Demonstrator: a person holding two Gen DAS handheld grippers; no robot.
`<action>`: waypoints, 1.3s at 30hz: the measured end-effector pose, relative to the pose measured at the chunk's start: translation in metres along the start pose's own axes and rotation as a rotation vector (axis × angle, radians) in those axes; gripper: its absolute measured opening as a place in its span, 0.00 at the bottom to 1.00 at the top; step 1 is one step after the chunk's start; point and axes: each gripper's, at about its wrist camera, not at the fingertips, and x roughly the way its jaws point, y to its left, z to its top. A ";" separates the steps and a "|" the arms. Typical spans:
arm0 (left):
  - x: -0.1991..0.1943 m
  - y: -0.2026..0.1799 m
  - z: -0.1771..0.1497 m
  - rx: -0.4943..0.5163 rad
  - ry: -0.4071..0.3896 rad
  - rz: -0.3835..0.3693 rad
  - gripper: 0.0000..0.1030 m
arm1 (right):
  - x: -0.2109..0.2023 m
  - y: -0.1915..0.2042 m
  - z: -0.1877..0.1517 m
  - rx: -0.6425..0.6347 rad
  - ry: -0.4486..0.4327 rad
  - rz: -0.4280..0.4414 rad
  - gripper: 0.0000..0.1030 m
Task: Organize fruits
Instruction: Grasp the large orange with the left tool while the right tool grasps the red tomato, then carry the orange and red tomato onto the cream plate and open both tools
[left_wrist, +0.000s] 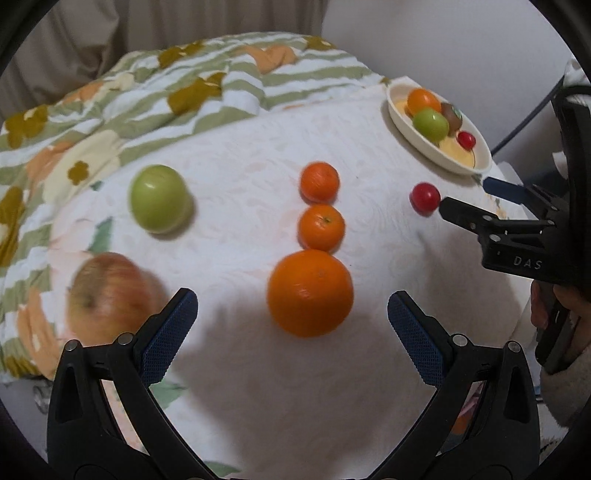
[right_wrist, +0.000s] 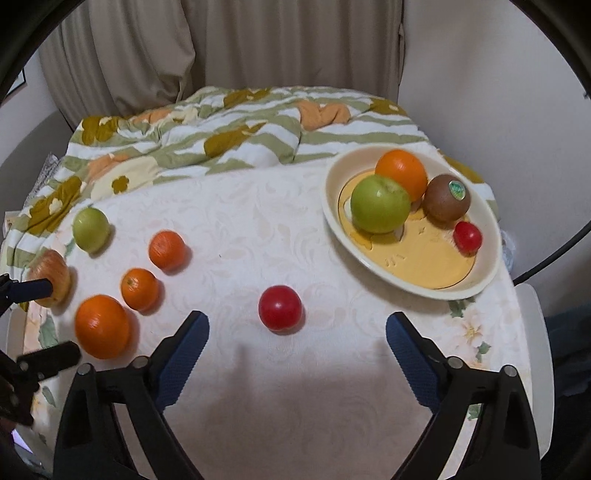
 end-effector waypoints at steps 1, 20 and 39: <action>0.005 -0.003 0.000 0.005 0.002 -0.005 1.00 | 0.004 0.000 -0.001 -0.006 0.010 0.000 0.87; 0.035 -0.018 -0.003 0.061 0.016 0.048 0.64 | 0.030 0.004 -0.001 -0.059 0.055 0.023 0.61; 0.021 0.015 -0.020 -0.080 0.015 0.091 0.63 | 0.041 0.019 0.005 -0.131 0.052 0.021 0.27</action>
